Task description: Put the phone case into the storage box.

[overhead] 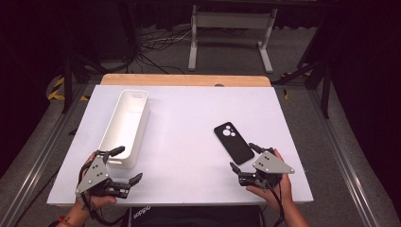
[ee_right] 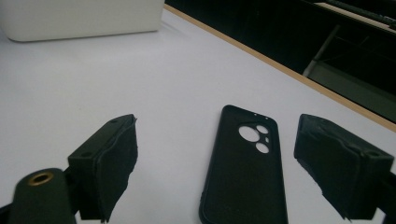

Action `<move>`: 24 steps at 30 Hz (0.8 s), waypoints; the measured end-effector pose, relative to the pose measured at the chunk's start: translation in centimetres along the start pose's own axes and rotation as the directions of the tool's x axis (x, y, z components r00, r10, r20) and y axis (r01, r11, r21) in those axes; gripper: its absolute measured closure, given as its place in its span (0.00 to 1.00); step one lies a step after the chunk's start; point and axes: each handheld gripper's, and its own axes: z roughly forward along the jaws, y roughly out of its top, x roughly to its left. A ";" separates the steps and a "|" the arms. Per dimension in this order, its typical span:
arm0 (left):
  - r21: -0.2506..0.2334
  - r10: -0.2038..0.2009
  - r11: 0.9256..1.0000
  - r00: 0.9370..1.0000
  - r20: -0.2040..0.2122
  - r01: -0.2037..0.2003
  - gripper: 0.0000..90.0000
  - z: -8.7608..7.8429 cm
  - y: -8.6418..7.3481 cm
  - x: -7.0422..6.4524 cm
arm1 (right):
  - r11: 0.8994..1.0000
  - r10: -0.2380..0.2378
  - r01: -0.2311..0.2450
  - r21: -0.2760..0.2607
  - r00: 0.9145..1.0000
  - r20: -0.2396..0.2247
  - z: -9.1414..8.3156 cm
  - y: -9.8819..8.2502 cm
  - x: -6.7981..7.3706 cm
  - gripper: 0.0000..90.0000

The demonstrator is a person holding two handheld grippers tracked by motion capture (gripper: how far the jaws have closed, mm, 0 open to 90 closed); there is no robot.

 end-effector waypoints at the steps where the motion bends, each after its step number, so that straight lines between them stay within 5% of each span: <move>1: 0.006 0.007 1.000 1.000 -0.003 -0.007 0.04 0.0 0.0 0.0 | 1.000 0.009 -0.009 0.005 1.000 -0.002 0.0 0.0 -0.1 0.16; 12: 0.017 0.017 1.000 1.000 0.027 -0.017 0.05 0.0 -0.1 0.0 | 0.996 0.067 -0.066 0.061 0.997 -0.024 0.4 0.3 -1.4 0.15; 24: 0.031 0.025 0.999 0.999 0.028 -0.025 0.05 -0.1 -0.1 -0.1 | 0.991 0.079 -0.074 0.114 0.996 -0.039 1.6 1.4 -3.1 0.10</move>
